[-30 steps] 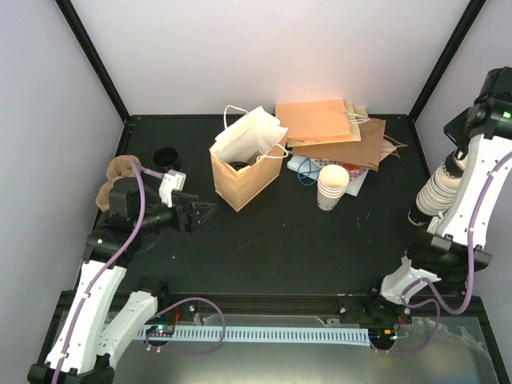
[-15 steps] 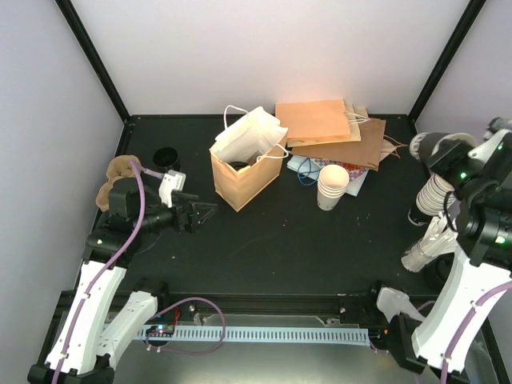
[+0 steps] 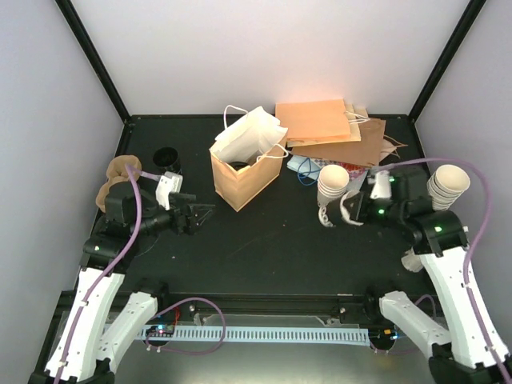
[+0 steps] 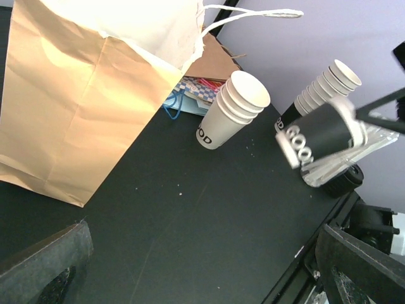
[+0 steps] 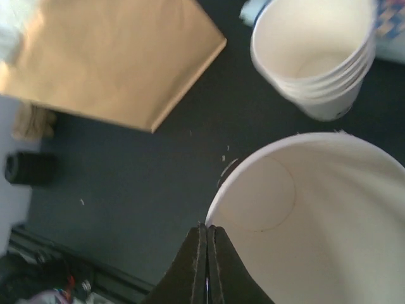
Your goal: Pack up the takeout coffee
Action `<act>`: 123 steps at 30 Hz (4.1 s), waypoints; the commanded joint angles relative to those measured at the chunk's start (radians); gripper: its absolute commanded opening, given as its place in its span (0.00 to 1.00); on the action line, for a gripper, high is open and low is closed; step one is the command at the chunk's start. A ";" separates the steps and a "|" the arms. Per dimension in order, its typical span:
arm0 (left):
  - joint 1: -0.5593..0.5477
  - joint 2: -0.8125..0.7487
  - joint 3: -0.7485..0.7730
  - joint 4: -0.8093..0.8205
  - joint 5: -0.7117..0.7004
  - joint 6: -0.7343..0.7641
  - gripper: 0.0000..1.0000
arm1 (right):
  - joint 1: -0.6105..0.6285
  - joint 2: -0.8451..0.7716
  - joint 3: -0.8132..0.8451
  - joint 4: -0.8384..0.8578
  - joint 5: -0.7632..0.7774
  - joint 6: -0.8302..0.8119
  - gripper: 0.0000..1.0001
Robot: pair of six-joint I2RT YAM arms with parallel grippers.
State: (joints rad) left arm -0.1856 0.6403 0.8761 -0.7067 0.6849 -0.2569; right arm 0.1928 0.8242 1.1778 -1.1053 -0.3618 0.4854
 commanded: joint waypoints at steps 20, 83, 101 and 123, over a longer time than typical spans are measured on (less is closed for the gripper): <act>-0.007 -0.008 -0.050 0.001 -0.041 0.056 0.99 | 0.932 0.742 0.241 0.058 0.685 0.219 0.01; -0.793 0.361 0.053 0.333 -0.303 -0.129 0.99 | 0.263 0.080 -0.309 -0.315 1.036 0.949 1.00; -0.808 0.370 0.082 0.284 -0.279 -0.099 0.99 | 0.085 0.134 -0.299 -0.314 1.055 0.884 1.00; -0.811 0.385 0.095 0.238 -0.269 -0.074 0.99 | -0.159 0.149 -0.277 -0.143 0.893 0.547 0.90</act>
State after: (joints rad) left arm -0.9901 1.0119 0.9276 -0.4606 0.4030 -0.3477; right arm 0.0788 0.9802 0.8864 -1.3079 0.5720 1.1065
